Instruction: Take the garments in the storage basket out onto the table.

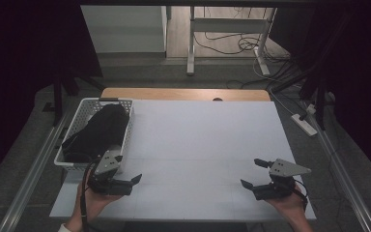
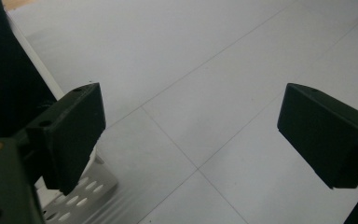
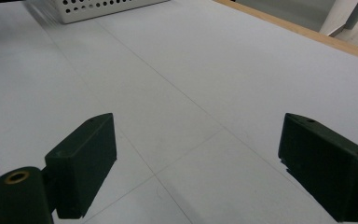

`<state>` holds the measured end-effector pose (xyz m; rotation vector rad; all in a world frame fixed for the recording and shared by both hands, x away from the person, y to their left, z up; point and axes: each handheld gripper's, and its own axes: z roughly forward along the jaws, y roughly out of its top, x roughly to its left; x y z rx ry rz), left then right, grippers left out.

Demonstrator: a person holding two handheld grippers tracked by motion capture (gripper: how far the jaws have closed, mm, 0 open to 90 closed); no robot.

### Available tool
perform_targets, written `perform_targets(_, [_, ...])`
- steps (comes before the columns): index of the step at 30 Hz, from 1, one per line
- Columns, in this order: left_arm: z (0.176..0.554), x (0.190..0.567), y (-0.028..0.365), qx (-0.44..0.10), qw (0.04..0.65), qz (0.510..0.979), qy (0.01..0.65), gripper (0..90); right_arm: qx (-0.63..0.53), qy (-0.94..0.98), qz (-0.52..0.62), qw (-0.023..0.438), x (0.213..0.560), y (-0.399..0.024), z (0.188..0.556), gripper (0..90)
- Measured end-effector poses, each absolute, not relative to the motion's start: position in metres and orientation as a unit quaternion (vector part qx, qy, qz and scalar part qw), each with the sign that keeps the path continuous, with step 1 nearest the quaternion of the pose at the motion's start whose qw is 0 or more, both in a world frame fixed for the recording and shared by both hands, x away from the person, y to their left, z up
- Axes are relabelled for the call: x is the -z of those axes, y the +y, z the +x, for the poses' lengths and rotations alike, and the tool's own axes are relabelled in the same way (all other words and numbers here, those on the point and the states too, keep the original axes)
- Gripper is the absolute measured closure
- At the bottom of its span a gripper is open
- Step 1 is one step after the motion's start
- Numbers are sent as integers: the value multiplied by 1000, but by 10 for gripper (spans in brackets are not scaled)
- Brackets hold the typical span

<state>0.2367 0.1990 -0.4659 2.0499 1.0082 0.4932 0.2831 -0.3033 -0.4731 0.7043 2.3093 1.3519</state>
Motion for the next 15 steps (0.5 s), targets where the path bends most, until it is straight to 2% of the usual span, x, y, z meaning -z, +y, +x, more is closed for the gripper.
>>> perform_targets(15, [238, 465, 200, -182, 392, 808, 400, 84, -472, 827, 246, 181, 474, -303, 284, 113])
